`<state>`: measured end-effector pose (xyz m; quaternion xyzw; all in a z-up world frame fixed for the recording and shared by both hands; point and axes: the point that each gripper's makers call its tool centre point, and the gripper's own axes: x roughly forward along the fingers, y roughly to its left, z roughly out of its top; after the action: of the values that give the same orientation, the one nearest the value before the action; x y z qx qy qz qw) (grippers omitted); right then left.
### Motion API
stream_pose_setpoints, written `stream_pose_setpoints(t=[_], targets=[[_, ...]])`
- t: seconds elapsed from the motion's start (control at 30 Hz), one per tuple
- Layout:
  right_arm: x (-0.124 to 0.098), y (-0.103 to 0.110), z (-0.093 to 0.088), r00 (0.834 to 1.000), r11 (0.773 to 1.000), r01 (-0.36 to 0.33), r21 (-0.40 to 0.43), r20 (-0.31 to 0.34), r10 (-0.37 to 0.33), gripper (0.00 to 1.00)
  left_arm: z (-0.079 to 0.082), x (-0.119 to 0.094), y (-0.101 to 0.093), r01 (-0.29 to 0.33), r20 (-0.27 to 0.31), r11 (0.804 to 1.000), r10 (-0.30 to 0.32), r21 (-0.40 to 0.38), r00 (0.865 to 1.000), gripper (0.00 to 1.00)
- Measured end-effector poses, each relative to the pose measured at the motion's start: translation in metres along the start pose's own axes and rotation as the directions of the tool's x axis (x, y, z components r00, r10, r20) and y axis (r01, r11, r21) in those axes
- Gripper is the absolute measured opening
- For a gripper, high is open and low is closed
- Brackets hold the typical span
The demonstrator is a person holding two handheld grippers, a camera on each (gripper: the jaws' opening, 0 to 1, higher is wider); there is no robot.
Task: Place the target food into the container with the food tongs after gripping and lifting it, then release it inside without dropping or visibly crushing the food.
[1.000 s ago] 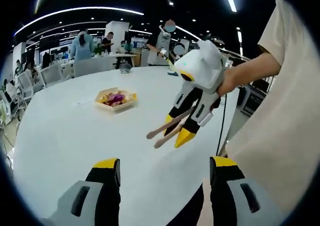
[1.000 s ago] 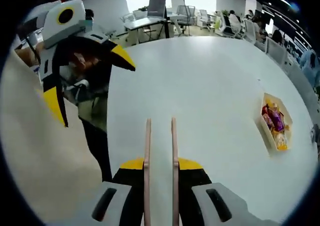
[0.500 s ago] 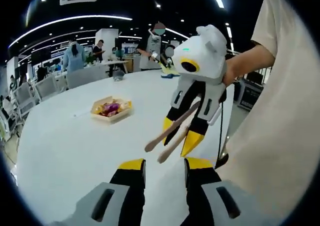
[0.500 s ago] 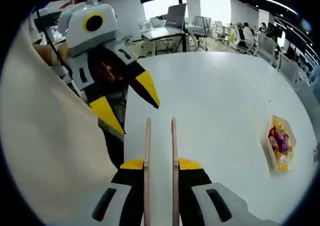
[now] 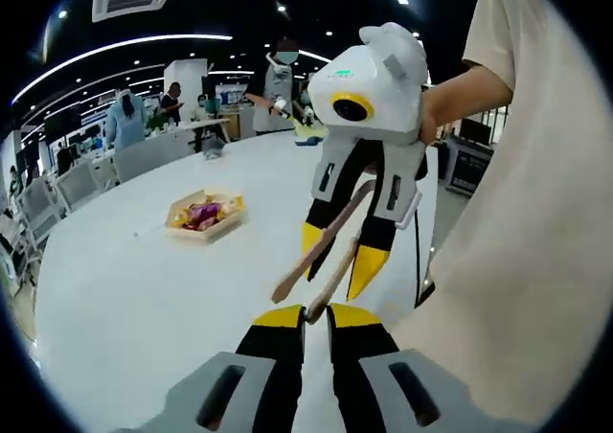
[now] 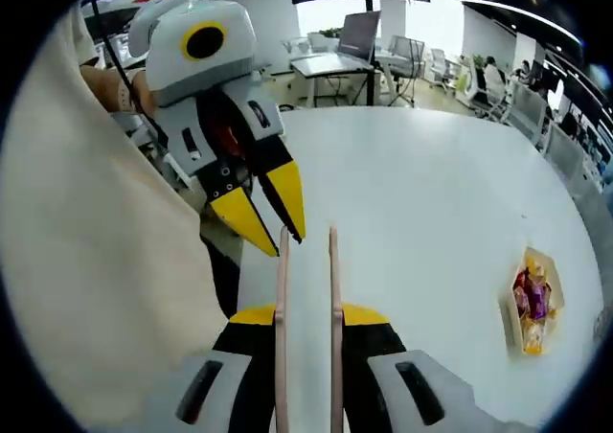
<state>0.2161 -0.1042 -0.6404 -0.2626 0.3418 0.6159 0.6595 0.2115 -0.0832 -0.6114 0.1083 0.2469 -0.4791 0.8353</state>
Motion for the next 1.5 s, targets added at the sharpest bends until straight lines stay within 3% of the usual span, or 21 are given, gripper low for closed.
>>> stream_pose_setpoints(t=[0.2,0.6,1.03,1.37,1.5], targets=[[0.000,-0.002,-0.001,1.000,1.000,-0.010,-0.011,-0.007,0.009,0.22,0.000,0.002,0.000,0.027,-0.013,0.999,-0.026,0.042,1.000,0.05],[0.002,0.008,-0.009,0.996,0.994,-0.083,-0.069,-0.037,0.081,0.25,-0.007,0.000,-0.018,0.131,-0.095,0.985,-0.121,0.109,0.988,0.00],[-0.003,0.000,-0.014,0.999,0.995,-0.044,-0.095,0.010,0.045,0.29,0.003,0.000,-0.021,0.159,-0.084,0.981,-0.150,0.110,0.985,0.00],[-0.014,-0.006,-0.025,0.999,0.998,-0.017,-0.063,0.028,0.019,0.30,0.011,0.001,-0.025,0.178,-0.062,0.977,-0.172,0.114,0.983,0.00],[-0.026,-0.016,-0.027,0.998,1.000,0.016,-0.014,0.068,-0.015,0.31,0.010,-0.002,-0.021,0.170,-0.058,0.980,-0.164,0.108,0.985,0.00]])
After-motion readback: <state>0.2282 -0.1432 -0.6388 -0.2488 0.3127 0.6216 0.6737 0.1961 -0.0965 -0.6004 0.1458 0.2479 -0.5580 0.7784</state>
